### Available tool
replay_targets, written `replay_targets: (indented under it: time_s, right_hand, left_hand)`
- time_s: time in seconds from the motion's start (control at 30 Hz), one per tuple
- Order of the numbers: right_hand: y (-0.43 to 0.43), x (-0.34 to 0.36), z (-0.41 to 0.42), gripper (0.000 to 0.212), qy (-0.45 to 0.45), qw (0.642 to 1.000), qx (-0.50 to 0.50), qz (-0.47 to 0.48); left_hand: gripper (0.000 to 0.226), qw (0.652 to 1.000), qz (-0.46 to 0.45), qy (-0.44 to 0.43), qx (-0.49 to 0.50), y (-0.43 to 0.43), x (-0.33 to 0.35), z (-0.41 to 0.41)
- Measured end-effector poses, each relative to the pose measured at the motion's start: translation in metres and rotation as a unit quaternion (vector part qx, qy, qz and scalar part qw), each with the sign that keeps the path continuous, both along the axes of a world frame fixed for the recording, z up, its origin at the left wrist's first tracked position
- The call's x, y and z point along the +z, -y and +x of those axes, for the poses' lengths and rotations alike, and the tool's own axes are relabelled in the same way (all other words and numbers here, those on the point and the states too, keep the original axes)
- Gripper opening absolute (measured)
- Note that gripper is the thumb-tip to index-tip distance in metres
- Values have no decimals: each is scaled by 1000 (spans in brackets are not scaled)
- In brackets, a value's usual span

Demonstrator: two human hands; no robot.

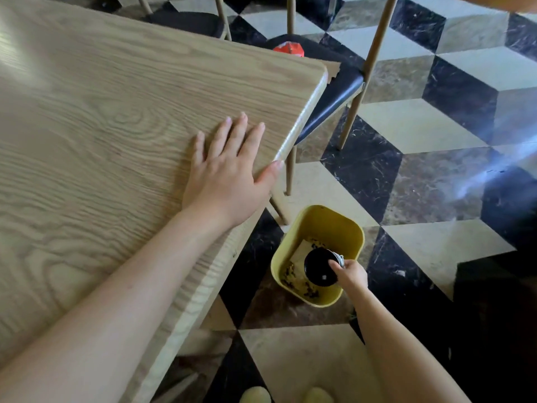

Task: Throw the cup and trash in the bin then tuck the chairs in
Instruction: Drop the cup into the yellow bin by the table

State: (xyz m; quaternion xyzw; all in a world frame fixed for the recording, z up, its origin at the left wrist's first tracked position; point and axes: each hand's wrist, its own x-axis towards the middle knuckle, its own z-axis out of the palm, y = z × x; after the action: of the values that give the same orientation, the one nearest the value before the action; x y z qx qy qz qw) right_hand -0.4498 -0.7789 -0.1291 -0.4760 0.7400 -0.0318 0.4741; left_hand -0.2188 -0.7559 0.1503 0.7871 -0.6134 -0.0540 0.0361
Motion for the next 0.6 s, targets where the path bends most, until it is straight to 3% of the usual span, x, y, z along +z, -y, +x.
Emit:
replay_targets:
  time_s: [0.27,0.47,0.6]
  right_hand:
    - [-27,-15,9,66,5,999,8,54]
    - [-39,-1,2,84,-68,976,185,91]
    - [-40,32,-5,79,-90,951,278,106]
  left_hand:
    - [66,1000,-2,15,0,1,-2,1]
    - [66,1000,11,17,1,1,-1,0]
    - [67,999,39,21,-4,4,0,0]
